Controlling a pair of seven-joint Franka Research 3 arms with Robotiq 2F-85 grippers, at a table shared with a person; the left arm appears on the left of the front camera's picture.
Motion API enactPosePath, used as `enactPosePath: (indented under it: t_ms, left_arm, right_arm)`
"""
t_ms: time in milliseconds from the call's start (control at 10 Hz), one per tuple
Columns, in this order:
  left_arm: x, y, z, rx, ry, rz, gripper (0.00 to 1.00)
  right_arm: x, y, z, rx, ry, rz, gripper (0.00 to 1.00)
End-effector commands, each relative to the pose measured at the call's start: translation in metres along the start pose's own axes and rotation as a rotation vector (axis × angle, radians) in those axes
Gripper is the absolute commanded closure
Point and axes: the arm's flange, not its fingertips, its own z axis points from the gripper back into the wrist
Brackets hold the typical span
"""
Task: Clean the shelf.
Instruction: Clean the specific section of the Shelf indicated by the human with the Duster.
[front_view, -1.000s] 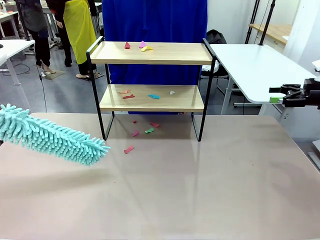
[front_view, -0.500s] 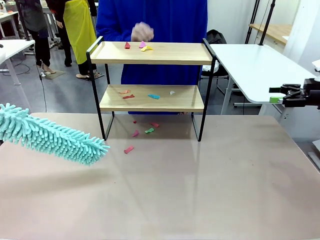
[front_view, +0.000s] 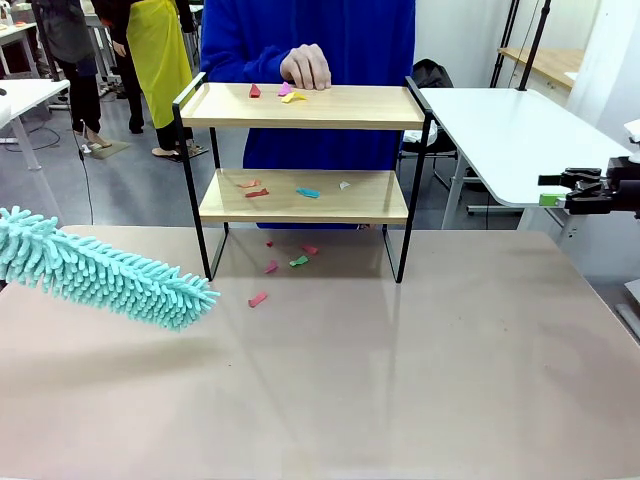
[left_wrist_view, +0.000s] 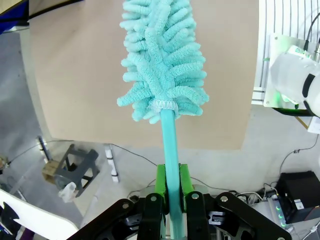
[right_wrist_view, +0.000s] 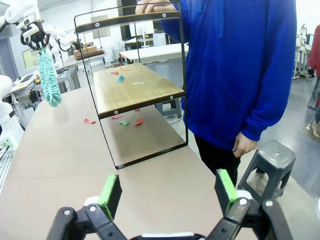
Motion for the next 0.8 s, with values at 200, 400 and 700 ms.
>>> enactPosePath:
  t_ms: [200,400,700]
  left_arm:
    - [-0.0002,-0.0018,0.0021,-0.006,-0.014,-0.001,0.87]
    - [-0.0002,-0.0018,0.0021,-0.006,-0.014,-0.001,0.87]
    - [-0.0002,-0.0018,0.0021,-0.006,-0.014,-0.001,0.87]
  right_arm:
    - [0.0027,0.0046,-0.0021,-0.004,0.001,0.006,0.00]
    - [0.0027,0.0046,-0.0021,-0.004,0.001,0.006,0.00]
    - [0.0027,0.0046,-0.0021,-0.004,0.001,0.006,0.00]
